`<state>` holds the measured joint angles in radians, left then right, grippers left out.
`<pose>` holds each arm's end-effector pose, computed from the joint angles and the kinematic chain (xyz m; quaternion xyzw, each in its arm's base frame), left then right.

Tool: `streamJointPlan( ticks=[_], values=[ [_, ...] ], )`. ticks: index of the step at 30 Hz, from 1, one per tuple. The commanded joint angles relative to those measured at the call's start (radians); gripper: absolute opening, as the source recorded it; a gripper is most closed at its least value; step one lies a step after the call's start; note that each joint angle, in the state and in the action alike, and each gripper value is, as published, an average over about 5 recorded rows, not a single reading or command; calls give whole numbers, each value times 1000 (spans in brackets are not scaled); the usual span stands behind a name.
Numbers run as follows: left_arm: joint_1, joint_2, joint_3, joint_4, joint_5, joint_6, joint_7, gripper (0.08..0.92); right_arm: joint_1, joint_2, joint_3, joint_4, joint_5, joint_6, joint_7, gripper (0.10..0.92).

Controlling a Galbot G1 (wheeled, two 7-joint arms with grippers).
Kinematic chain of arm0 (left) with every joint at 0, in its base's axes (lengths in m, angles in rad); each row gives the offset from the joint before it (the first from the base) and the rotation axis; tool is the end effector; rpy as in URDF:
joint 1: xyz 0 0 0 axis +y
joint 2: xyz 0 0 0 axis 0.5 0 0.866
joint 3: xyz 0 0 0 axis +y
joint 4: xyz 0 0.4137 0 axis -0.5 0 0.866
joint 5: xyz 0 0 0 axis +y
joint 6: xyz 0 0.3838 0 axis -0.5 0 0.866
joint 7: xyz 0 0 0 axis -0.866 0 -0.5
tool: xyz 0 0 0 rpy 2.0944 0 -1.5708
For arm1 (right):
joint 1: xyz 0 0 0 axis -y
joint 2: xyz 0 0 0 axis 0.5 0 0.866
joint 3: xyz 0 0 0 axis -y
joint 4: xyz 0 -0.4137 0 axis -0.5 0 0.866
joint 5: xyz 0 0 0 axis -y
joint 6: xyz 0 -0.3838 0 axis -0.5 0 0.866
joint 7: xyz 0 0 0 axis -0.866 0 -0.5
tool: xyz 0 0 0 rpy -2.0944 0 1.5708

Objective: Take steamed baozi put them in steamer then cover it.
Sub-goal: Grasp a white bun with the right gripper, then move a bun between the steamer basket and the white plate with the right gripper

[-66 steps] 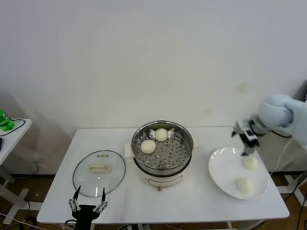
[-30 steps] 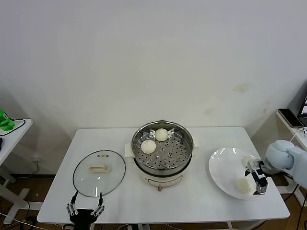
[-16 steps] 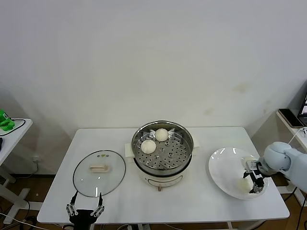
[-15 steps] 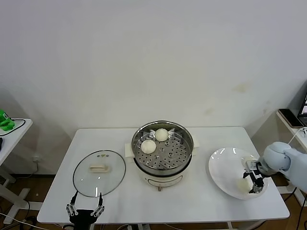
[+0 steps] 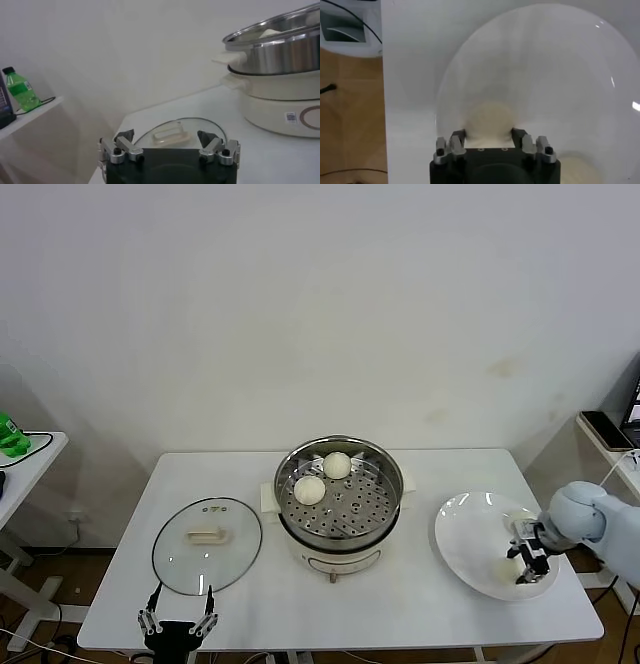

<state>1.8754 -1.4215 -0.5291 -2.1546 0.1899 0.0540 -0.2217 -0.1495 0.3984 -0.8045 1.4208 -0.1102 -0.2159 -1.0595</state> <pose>0.0695 0.0318 -0.3709 0.0549 -0.9762 -0.1685 0.1250 0.4652 -0.2913 -0.2543 0.4829 -0.5146 0.5285 0.4719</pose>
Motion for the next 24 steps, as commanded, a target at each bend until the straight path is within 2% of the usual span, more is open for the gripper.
streamJointPlan(
  ticks=[1, 11, 18, 24],
  values=[
    [5, 3, 0, -5, 0, 0, 0, 823, 10, -15, 20, 17, 3, 1, -1, 457],
    [15, 14, 6, -22, -4, -2, 0, 823, 324, -29, -2, 8, 67, 19, -30, 466],
    [28, 21, 4, -29, -3, -3, 0, 823, 606, 63, -116, 25, 146, 29, -31, 467],
    [32, 16, 1, -33, -2, -3, 0, 823, 824, 221, -278, 41, 180, 36, -27, 467]
  ],
)
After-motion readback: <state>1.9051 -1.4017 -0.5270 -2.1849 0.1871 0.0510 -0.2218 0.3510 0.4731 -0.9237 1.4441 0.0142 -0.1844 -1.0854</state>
